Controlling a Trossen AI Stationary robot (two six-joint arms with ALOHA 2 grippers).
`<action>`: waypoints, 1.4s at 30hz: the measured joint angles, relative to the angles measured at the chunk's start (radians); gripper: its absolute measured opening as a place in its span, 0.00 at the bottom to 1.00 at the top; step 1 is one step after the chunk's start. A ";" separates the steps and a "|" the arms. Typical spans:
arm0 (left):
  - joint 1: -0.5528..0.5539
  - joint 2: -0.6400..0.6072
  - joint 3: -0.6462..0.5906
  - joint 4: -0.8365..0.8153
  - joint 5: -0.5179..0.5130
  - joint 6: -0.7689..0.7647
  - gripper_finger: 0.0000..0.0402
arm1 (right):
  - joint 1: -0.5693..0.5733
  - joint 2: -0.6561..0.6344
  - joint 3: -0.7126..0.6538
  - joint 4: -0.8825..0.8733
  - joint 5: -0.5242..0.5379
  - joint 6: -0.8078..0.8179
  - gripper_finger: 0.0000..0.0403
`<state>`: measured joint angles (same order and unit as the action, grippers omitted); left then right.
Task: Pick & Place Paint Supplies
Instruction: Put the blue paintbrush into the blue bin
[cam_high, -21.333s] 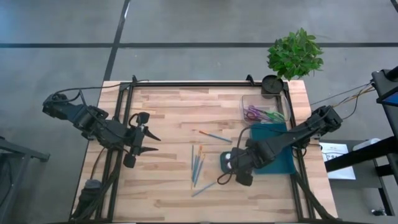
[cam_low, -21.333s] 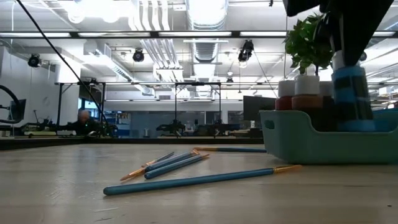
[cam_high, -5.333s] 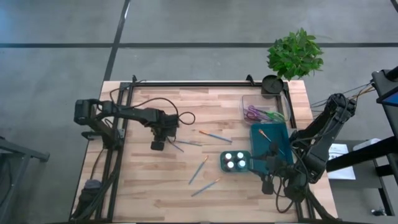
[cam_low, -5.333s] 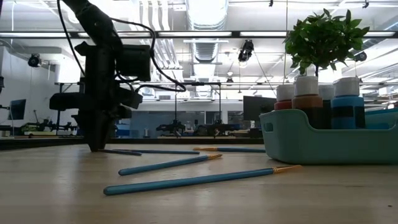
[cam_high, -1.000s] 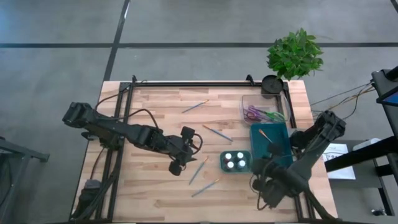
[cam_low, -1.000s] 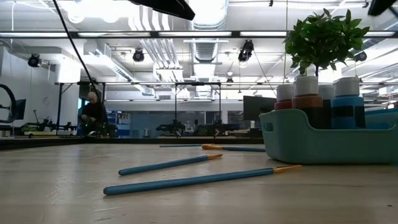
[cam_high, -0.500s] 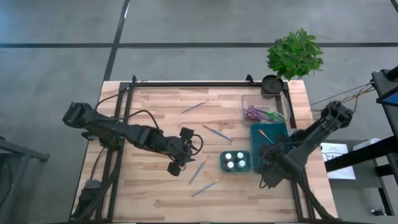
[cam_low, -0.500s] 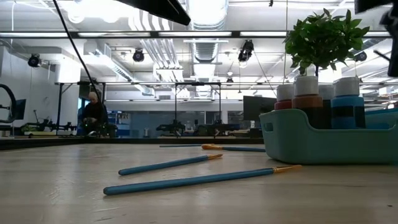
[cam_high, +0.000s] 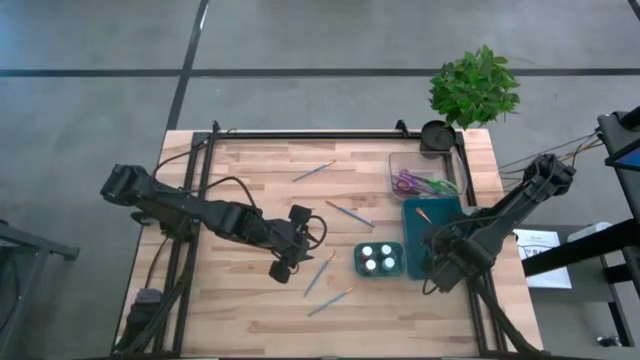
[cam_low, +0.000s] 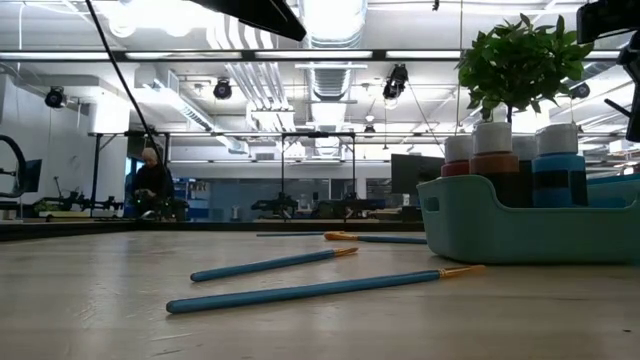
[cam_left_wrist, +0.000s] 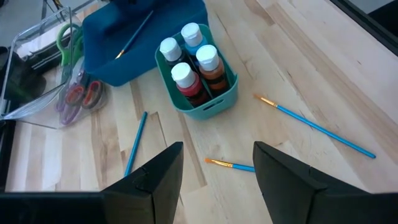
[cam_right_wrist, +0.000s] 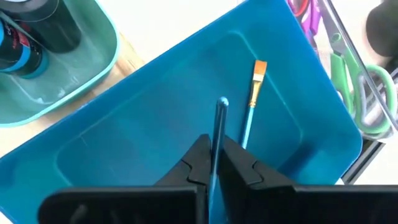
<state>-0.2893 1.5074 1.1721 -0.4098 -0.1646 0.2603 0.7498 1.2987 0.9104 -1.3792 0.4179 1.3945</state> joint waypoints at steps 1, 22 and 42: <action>0.000 0.000 0.000 0.000 0.000 0.000 0.50 | 0.000 0.000 0.001 0.001 0.000 -0.004 0.04; -0.003 0.014 0.000 -0.063 0.003 -0.218 0.50 | 0.005 0.012 0.037 -0.001 0.001 -0.009 0.43; -0.093 0.446 0.088 -0.007 -0.170 -0.610 0.48 | 0.195 0.014 0.217 0.052 0.244 0.027 0.45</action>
<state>-0.3822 1.9538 1.2596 -0.4165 -0.3342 -0.3492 0.9451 1.3125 1.1273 -1.3275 0.6622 1.4220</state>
